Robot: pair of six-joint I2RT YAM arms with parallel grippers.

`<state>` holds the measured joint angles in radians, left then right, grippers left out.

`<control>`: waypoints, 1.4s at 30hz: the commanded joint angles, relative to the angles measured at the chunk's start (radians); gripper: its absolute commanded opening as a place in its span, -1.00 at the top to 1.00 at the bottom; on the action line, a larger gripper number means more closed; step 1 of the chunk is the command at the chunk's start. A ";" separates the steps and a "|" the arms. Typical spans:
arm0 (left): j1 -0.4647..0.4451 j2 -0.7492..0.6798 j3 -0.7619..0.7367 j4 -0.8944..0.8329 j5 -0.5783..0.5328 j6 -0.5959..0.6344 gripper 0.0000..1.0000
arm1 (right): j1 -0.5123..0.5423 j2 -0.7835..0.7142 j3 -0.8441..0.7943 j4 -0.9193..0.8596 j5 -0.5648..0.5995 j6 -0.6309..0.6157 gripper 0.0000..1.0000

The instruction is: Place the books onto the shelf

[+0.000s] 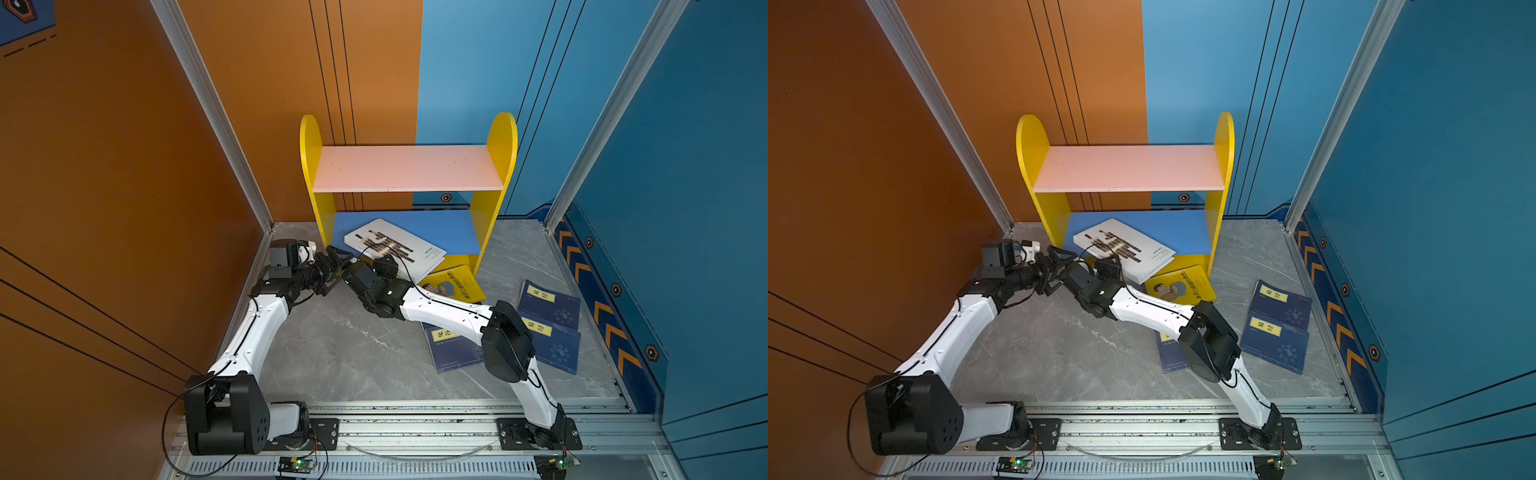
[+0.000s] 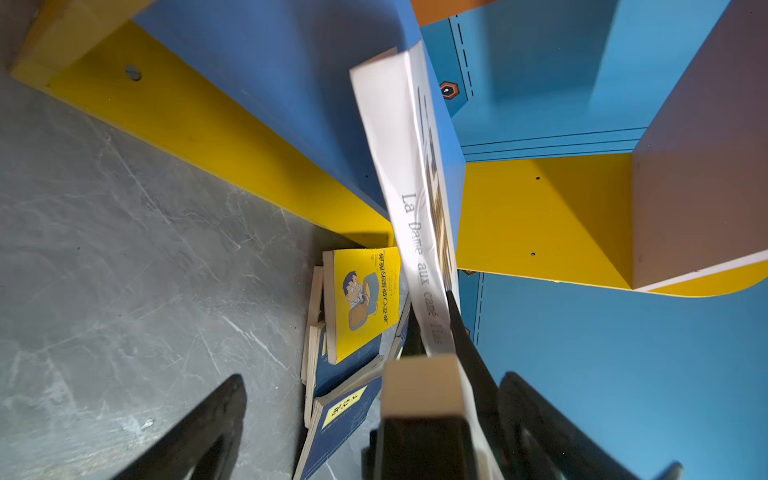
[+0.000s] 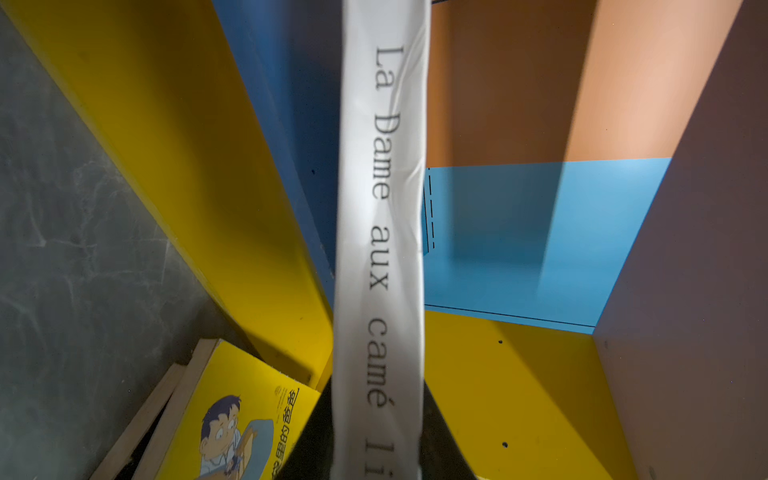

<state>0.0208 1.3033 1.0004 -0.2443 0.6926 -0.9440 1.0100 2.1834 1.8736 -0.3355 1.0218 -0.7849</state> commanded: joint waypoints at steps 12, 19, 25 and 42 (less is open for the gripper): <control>0.010 0.020 0.006 0.002 -0.027 -0.003 -0.93 | -0.068 -0.081 -0.113 -0.071 -0.066 0.160 -0.65; -0.016 0.050 0.059 -0.007 -0.054 0.025 -0.94 | -0.087 -0.190 -0.126 -0.206 -0.119 0.386 -0.80; -0.051 0.065 0.104 -0.064 -0.102 0.077 -0.95 | -0.070 -0.255 -0.140 -0.299 -0.128 0.536 -0.91; -0.073 0.090 0.145 -0.066 -0.100 0.094 -0.96 | -0.160 -0.245 -0.100 -0.432 -0.281 0.733 -0.92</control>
<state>-0.0437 1.3918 1.1107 -0.2890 0.6102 -0.8787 0.8639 1.9430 1.7809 -0.7277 0.7525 -0.1005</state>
